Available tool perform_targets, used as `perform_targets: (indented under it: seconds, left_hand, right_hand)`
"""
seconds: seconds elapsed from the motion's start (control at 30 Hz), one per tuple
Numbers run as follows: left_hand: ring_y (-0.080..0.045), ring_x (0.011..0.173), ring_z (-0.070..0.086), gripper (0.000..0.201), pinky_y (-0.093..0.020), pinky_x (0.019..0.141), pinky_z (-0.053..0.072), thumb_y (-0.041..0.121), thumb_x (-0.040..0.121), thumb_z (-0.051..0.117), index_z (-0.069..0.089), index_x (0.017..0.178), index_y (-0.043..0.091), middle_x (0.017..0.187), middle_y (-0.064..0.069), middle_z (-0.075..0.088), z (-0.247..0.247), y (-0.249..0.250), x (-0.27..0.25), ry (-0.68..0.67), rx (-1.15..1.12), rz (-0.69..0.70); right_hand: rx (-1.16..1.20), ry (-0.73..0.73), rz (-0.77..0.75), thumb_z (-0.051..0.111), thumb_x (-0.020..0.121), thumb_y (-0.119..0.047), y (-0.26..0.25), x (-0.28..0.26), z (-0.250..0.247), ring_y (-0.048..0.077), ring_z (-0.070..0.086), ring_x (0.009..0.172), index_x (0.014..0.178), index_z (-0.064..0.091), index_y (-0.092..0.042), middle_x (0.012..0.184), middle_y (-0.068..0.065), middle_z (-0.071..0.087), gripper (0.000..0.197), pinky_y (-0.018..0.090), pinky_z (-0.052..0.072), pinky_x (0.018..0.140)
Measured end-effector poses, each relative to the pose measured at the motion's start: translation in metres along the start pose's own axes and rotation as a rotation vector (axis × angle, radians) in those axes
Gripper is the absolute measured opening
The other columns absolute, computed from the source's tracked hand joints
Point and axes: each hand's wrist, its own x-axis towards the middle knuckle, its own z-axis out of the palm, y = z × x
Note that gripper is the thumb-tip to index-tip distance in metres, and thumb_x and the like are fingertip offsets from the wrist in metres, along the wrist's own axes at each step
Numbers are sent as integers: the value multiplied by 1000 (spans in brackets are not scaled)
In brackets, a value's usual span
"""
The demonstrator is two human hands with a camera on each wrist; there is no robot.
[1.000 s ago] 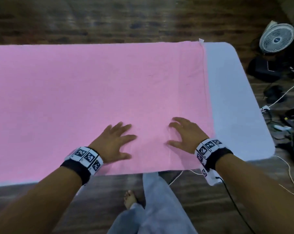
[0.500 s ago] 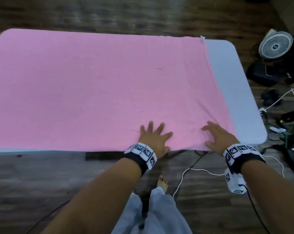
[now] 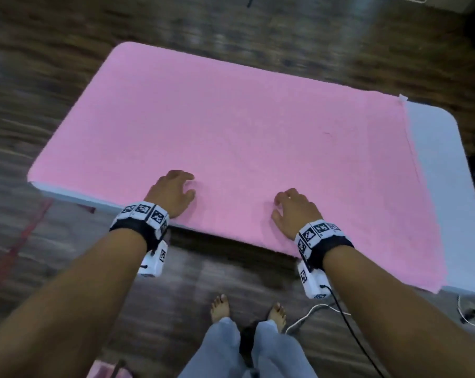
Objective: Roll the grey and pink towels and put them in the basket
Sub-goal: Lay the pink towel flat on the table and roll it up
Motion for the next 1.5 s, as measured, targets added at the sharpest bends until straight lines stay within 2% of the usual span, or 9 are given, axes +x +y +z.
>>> perform_targets:
  seconds: [0.2, 0.37, 0.5, 0.6, 0.7, 0.9, 1.03, 1.2, 1.5]
  left_hand:
    - [-35, 139, 32, 63, -48, 113, 32, 32, 93, 54, 28, 151, 24, 160, -9, 18, -67, -143, -13, 47, 64, -441]
    - [-40, 141, 29, 62, -47, 116, 22, 43, 96, 47, 21, 150, 28, 161, -5, 15, -81, -205, -29, -82, 197, -505]
    - [-35, 138, 36, 61, -46, 116, 25, 43, 95, 44, 20, 150, 32, 163, 3, 11, -70, -231, -48, -72, 204, -480]
    - [-34, 120, 52, 49, -39, 99, 42, 47, 94, 45, 42, 137, 24, 144, -10, 47, -65, -243, -62, -112, 215, -551]
    - [-29, 90, 57, 40, -30, 79, 44, 49, 94, 48, 60, 94, 11, 119, -16, 65, -54, -256, -76, -259, 262, -621]
    - [-37, 122, 50, 44, -50, 101, 44, 36, 90, 51, 50, 131, 22, 138, -10, 48, -84, -267, -54, 199, 127, -541]
    - [-38, 144, 21, 71, -54, 115, 26, 57, 91, 47, 17, 152, 34, 163, -2, 10, -109, -263, -17, 109, 57, -550]
    - [-37, 148, 8, 85, -51, 119, 16, 64, 93, 39, 0, 156, 23, 163, 0, -9, -83, -257, -19, 26, -50, -640]
    - [-42, 140, 25, 74, -52, 111, 28, 46, 99, 40, 11, 152, 3, 159, -17, 16, -65, -198, -43, 166, -75, -802]
  right_hand:
    - [-27, -118, -274, 43, 95, -39, -129, 49, 4, 26, 39, 132, 136, 42, -27, 151, -1, 30, 43, 41, 41, 102]
    - [-140, -279, -366, 38, 97, -42, -190, 65, 20, 22, 15, 146, 148, 25, -29, 161, -5, 7, 54, 46, 31, 112]
    - [-159, -283, -349, 42, 95, -43, -203, 63, 30, 27, 20, 142, 146, 29, -26, 159, -3, 14, 55, 47, 35, 109]
    - [-163, -267, -373, 44, 93, -43, -206, 59, 30, 28, 34, 131, 137, 40, -25, 150, 0, 30, 48, 44, 43, 99]
    - [-165, -291, -417, 44, 93, -42, -208, 57, 28, 27, 41, 120, 126, 49, -23, 139, -1, 39, 38, 42, 46, 93]
    - [-123, -224, -402, 44, 93, -40, -206, 69, 25, 26, 45, 119, 129, 45, -25, 140, 1, 40, 39, 42, 46, 93]
    - [-110, -198, -331, 44, 93, -44, -199, 69, 43, 26, 23, 142, 144, 31, -28, 157, 0, 18, 55, 44, 36, 107]
    - [-129, -167, -387, 46, 93, -43, -187, 62, 56, 23, 11, 147, 147, 23, -29, 161, -3, 9, 61, 39, 24, 115]
    - [62, -188, -334, 50, 92, -34, -144, 44, 28, 21, 37, 133, 127, 50, -24, 150, 0, 33, 36, 37, 38, 105]
